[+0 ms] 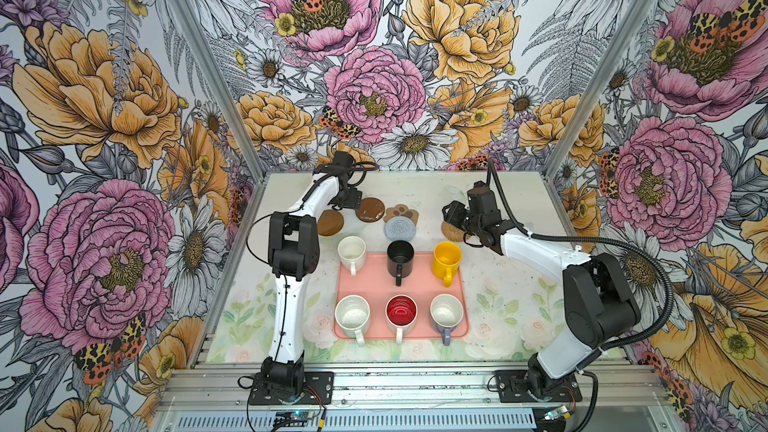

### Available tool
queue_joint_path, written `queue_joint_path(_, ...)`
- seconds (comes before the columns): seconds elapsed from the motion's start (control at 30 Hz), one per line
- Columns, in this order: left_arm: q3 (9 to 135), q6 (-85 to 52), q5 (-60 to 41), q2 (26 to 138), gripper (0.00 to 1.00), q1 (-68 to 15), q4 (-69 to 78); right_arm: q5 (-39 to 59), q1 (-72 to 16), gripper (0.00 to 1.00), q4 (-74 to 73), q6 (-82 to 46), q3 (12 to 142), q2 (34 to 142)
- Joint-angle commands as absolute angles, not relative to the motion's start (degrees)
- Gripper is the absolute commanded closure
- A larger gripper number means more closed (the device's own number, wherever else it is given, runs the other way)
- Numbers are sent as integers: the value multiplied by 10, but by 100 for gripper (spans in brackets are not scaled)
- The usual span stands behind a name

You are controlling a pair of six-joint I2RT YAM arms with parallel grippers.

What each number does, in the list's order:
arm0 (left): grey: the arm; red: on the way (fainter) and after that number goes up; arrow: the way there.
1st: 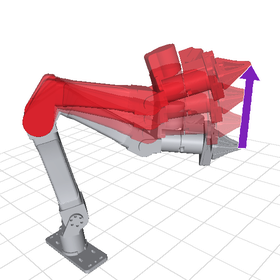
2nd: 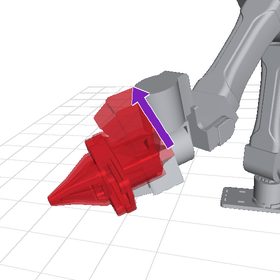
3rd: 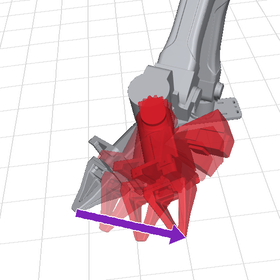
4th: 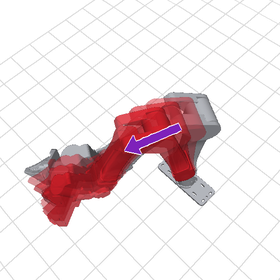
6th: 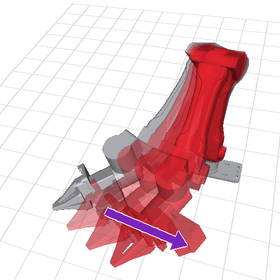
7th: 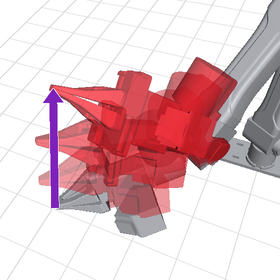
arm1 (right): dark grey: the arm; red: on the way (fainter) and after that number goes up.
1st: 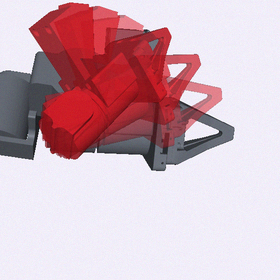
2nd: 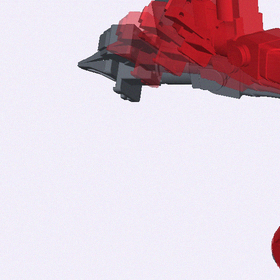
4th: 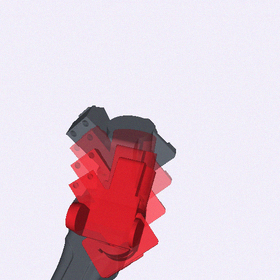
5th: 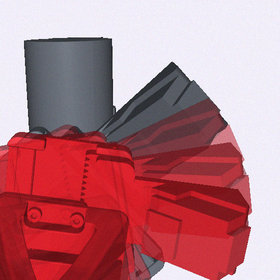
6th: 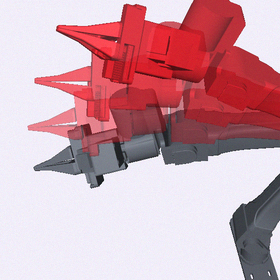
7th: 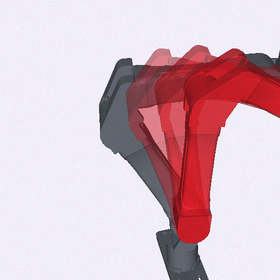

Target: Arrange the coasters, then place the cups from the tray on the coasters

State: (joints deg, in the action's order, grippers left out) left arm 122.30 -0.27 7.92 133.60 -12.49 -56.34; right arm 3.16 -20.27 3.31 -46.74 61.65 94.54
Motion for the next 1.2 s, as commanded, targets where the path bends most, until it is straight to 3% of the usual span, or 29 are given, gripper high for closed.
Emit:
queue_joint_path(0.0, 1270, -10, 30, 1322, 7, -151, -559, 38, -205, 48, 13, -470, 613, 925)
queue_joint_path(0.3, 1413, -24, 22, 1441, 6, -204, -559, 36, -204, 46, 12, -461, 599, 899)
queue_joint_path(0.6, 1499, -6, 168, 1514, 1, -253, -558, 35, -203, 45, 11, -457, 592, 888)
queue_joint_path(0.77, 1504, -13, 195, 1527, 1, -252, -558, 37, -204, 46, 5, -459, 589, 889)
queue_joint_path(1.17, 1536, -34, 135, 1564, 1, -219, -558, 51, -203, 46, 3, -458, 585, 880)
